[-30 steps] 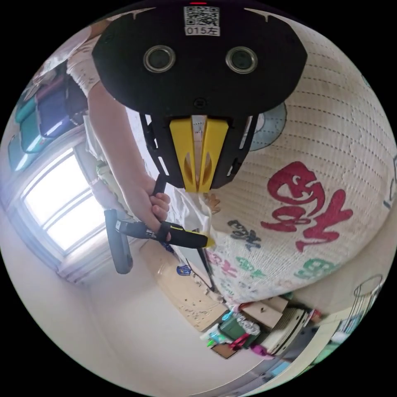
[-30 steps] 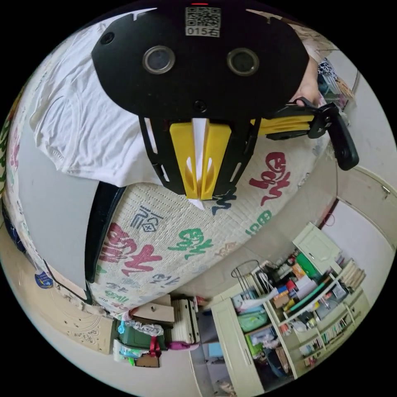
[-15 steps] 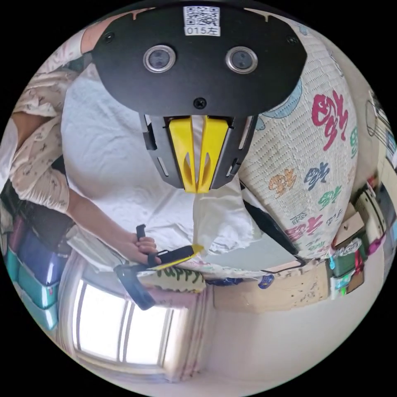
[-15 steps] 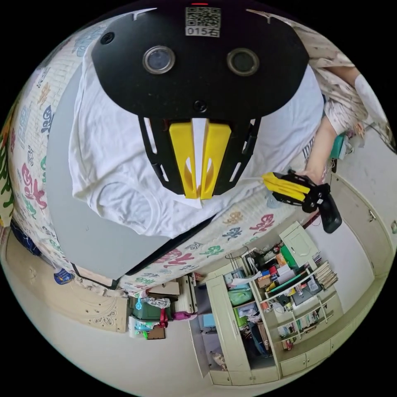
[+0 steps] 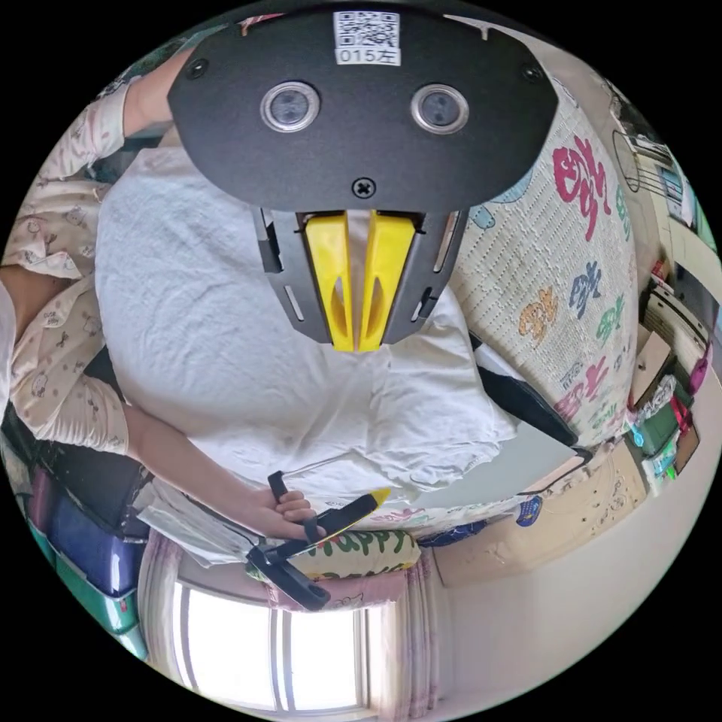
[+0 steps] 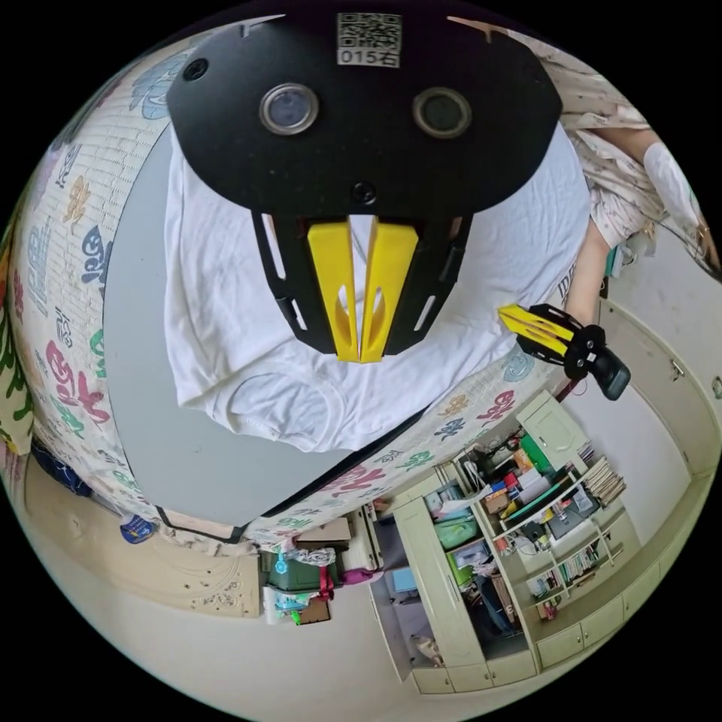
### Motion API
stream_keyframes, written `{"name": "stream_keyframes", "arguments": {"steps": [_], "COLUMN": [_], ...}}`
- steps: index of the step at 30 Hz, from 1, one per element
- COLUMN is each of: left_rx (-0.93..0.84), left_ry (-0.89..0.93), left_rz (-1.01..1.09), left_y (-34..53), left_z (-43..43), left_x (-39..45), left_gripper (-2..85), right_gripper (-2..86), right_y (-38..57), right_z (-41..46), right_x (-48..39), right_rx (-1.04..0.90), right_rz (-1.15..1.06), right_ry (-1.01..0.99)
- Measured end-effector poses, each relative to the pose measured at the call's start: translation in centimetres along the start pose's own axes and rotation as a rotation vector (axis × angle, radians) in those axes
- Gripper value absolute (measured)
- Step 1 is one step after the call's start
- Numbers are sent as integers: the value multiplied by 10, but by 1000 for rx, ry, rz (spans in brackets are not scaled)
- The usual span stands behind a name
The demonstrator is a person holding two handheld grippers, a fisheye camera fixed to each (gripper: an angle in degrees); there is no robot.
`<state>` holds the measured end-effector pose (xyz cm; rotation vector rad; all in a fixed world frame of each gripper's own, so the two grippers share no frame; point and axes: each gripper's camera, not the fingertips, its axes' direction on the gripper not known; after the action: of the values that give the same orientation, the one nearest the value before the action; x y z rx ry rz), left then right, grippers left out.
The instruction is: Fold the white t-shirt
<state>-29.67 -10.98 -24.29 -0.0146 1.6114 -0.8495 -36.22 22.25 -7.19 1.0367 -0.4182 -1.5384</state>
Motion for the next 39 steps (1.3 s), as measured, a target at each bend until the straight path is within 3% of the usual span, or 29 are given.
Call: {"name": "stream_keyframes", "arguments": {"steps": [8, 12, 19, 28, 39], "left_rx": [130, 79, 13, -2, 61], "left_ry": [-55, -65, -89, -145, -161], "left_rz": [-144, -162, -167, -103, -107], "left_y": [61, 81, 127, 201, 311], "left_z": [16, 41, 88, 136, 177], "left_x": [-67, -93, -144, -199, -271], "left_gripper": [88, 90, 61, 24, 27], "right_gripper": [94, 100, 100, -2, -9], "right_y": [-17, -18, -8, -3, 11], "right_z": [33, 26, 21, 11, 20], "right_x": [-11, -7, -28, 12, 49], "right_rx": [-217, -211, -232, -220, -204], "right_rz": [-102, -116, -356, -309, -291], "right_ry": [0, 1, 91, 122, 117]}}
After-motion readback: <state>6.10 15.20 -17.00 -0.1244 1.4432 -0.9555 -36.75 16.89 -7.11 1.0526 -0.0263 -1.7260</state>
